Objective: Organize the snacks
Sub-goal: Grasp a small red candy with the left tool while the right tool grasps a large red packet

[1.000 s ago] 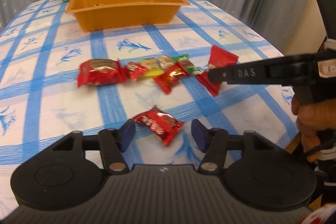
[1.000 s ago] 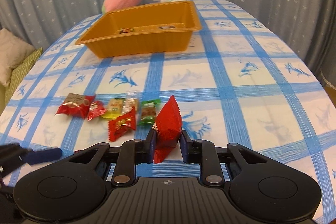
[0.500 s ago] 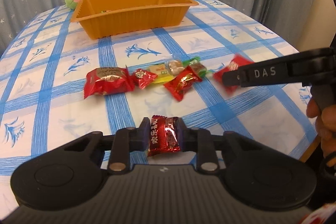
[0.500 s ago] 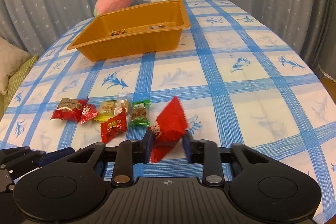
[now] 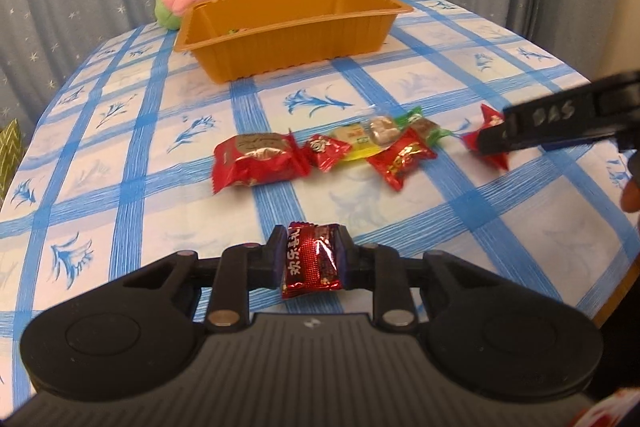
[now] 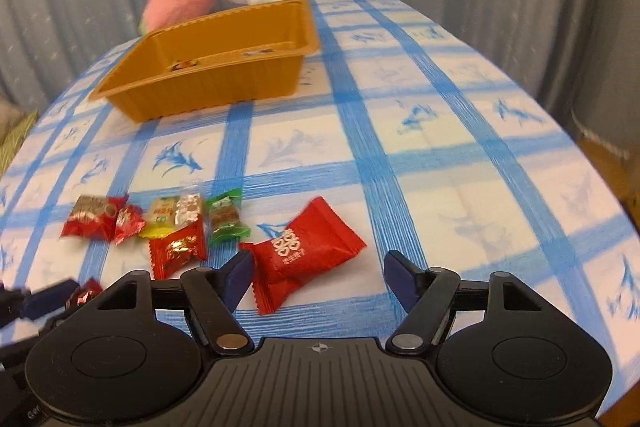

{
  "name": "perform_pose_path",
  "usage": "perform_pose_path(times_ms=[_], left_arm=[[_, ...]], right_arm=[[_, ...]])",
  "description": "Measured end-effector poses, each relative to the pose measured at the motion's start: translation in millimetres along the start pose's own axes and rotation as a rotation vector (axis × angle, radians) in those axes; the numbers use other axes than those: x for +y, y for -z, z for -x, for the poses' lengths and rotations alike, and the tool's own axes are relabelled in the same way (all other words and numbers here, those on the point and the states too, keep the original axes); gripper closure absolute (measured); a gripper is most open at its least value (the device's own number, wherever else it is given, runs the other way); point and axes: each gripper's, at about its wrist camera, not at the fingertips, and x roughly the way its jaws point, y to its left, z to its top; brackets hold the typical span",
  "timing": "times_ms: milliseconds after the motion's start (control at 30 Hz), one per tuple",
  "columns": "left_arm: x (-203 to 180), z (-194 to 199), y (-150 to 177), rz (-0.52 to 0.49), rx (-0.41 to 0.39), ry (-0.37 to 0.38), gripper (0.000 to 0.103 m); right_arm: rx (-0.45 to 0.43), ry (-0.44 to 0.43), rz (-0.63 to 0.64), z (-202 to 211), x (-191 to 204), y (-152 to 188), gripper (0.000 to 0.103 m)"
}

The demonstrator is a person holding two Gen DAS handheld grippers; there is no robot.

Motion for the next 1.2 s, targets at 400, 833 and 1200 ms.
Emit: perform_pose_path(times_ms=[400,833,1200], left_arm=[[1.5,-2.4,0.1,0.020,-0.011,0.004,0.079],[-0.6,2.4,4.8,0.000,-0.021,-0.010,0.072],[-1.3,5.6,1.0,0.008,-0.026,-0.002,0.081]], right_arm=[[-0.015,-0.078,-0.165,-5.2,-5.7,-10.2,0.032],[-0.009,0.017,-0.033,-10.4,3.4,-8.9,0.071],[-0.034,0.025,0.033,-6.1,11.9,-8.8,0.075]])
